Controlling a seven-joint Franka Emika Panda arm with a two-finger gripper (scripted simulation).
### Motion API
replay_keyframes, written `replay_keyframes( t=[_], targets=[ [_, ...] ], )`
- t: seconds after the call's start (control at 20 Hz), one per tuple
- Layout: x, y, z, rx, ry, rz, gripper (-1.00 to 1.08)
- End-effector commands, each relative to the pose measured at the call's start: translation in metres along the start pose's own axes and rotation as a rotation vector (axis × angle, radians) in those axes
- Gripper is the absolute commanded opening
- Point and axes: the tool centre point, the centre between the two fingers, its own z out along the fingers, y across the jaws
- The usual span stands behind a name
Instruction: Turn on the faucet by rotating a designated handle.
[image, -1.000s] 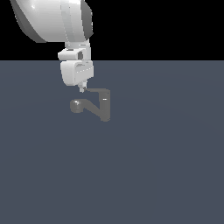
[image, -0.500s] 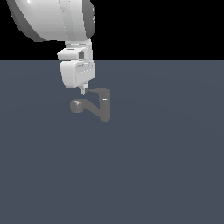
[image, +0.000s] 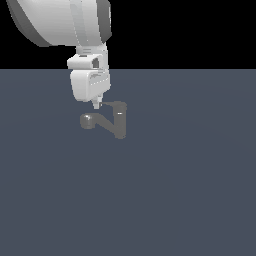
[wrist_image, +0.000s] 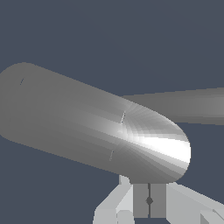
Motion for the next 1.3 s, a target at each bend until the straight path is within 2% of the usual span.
replay_keyframes(
  t=[0.0, 0.5, 0.55, 0.6, 1.25],
  targets=[
    [0.022, 0.0, 0.001, -0.001, 0.004, 0.016, -1.0],
    [0.075, 0.011, 0.001, -0.004, 0.006, 0.021, -1.0],
    [0.075, 0.011, 0.001, -0.004, 0.006, 0.021, -1.0],
    [0.048, 0.013, 0.0, -0.002, -0.003, -0.015, -1.0],
    [0.108, -0.018, 0.0, -0.003, 0.003, 0.008, -1.0]
  ],
)
